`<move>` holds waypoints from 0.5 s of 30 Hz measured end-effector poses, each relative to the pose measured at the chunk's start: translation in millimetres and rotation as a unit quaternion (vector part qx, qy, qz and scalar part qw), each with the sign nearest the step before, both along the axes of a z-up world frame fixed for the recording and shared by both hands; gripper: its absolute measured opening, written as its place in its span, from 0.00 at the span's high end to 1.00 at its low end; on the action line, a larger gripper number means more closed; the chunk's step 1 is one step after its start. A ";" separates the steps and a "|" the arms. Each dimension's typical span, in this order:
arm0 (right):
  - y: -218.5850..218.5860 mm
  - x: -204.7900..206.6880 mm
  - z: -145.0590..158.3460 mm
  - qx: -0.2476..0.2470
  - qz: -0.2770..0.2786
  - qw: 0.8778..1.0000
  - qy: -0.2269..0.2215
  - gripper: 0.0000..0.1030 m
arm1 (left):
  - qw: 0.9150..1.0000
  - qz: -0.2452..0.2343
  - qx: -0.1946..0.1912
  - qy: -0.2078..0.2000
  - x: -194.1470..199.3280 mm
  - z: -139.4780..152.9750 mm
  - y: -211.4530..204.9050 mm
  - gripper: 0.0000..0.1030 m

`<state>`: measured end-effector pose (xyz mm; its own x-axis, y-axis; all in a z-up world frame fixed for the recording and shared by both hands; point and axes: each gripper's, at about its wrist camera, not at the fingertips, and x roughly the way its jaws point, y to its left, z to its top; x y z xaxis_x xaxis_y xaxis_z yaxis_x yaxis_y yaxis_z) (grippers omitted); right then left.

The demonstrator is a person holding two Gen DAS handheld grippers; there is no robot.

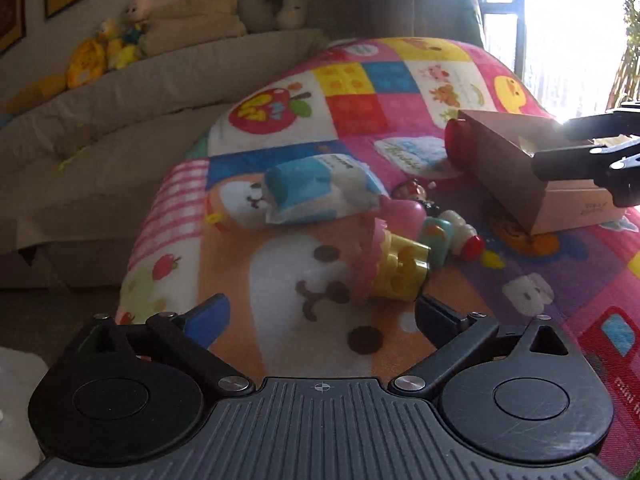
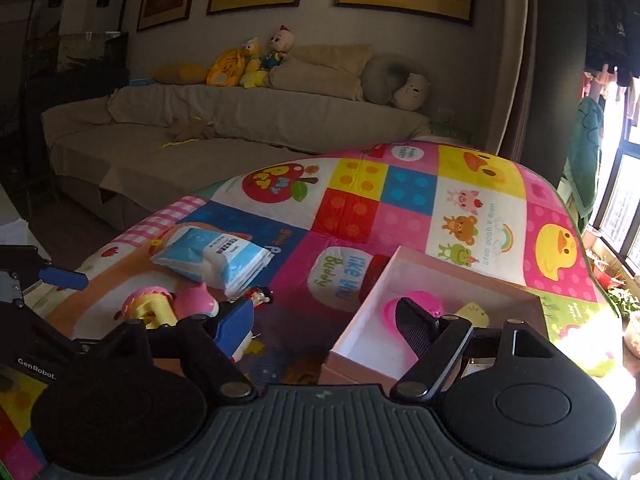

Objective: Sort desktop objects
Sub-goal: 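Lower the pink basket and cheese keychain into the pink box and release both, then grasp the pink-and-teal figure with the right gripper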

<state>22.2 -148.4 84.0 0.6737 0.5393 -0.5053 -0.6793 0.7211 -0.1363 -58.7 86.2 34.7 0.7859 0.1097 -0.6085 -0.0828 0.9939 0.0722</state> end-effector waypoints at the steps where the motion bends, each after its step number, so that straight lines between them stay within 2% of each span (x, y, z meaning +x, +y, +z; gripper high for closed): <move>1: 15.0 0.4 -6.1 -0.004 0.017 1.000 0.017 0.38 | 1.000 0.005 -0.001 -0.002 -3.1 1.5 5.2 0.01; 3: 38.1 7.9 -12.5 -0.002 0.033 0.998 0.058 0.53 | 1.000 0.006 -0.007 -0.007 -8.7 3.8 10.9 0.01; 7: 74.4 31.3 -19.4 0.027 0.037 0.989 0.144 0.54 | 1.000 -0.007 -0.028 -0.010 -12.9 2.6 9.8 0.01; 9: 84.5 33.5 -22.0 0.035 0.054 0.983 0.170 0.54 | 0.999 -0.018 -0.036 -0.011 -14.9 0.3 6.2 0.01; 13: 102.1 19.4 -23.2 0.019 0.079 0.985 0.153 0.53 | 0.998 -0.040 -0.048 -0.001 -16.7 -7.2 -2.1 0.00; 15: 110.3 17.5 -27.1 0.004 0.085 0.984 0.158 0.53 | 0.998 -0.049 -0.047 0.002 -16.2 -9.8 -8.5 0.00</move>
